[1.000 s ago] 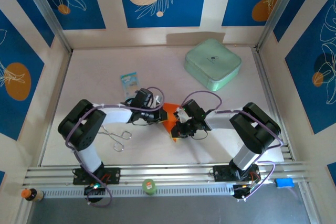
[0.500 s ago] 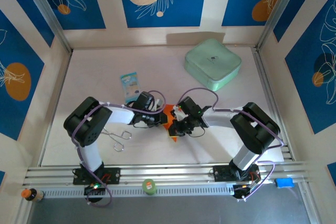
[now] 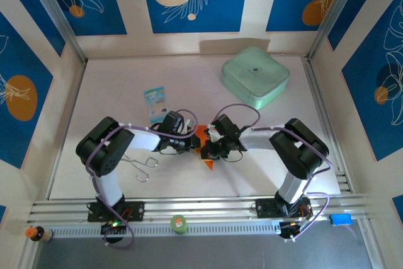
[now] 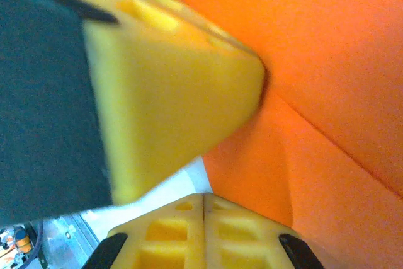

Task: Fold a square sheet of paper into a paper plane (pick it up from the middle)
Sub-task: Third fold the triangle at the center of the table.

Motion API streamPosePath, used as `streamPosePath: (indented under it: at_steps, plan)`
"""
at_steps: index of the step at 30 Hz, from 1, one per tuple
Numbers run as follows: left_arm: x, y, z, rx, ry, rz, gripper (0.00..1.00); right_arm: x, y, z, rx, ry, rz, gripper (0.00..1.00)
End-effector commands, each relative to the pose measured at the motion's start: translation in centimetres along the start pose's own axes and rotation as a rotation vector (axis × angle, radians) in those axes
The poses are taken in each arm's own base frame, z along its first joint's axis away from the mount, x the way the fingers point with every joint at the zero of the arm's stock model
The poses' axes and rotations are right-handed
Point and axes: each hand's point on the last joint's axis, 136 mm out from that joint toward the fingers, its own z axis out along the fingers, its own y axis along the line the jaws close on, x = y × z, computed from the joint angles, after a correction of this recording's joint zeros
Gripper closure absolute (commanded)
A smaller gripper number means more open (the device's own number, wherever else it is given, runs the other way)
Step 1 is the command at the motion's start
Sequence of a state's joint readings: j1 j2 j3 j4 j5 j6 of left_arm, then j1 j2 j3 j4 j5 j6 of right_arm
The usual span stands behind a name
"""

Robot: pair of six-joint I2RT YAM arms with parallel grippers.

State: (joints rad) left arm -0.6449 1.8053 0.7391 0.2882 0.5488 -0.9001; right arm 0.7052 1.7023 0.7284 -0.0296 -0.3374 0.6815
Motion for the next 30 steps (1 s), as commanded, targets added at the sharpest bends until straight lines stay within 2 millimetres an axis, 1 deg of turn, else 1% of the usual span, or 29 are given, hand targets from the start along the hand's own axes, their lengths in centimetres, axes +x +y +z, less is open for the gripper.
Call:
streamPosePath:
  at_steps: [1,9,16,20,22,25,28,30]
  plan:
    - [2.0,4.6,0.3,-0.153,0.027,-0.085,1.0,3.2,-1.7,-0.5,0.032,0.069,0.04,0.98]
    - [2.0,5.0,0.3,-0.169,0.028,-0.098,1.0,5.7,-2.0,-1.4,-0.014,0.08,0.047,0.98]
    - [2.0,5.0,0.3,-0.175,0.024,-0.099,1.0,6.9,-2.8,-2.1,-0.005,0.053,0.07,0.98]
    - [1.9,5.0,0.0,-0.177,0.012,-0.108,1.0,6.4,-2.4,-3.0,0.002,0.012,0.058,0.98]
    - [1.9,5.0,-0.3,-0.179,-0.01,-0.125,1.0,5.5,-2.2,-4.0,0.02,-0.038,0.055,0.98]
    - [1.5,5.3,-1.1,-0.186,-0.071,-0.169,1.0,4.1,-2.9,-5.4,0.068,-0.112,0.09,0.97]
    - [1.2,5.0,-1.6,-0.166,-0.132,-0.212,1.0,3.0,-3.3,-6.5,0.077,-0.165,0.123,0.94]
    - [1.2,4.9,-1.9,-0.164,-0.165,-0.233,1.0,2.4,-3.0,-6.9,0.06,-0.194,0.124,0.92]
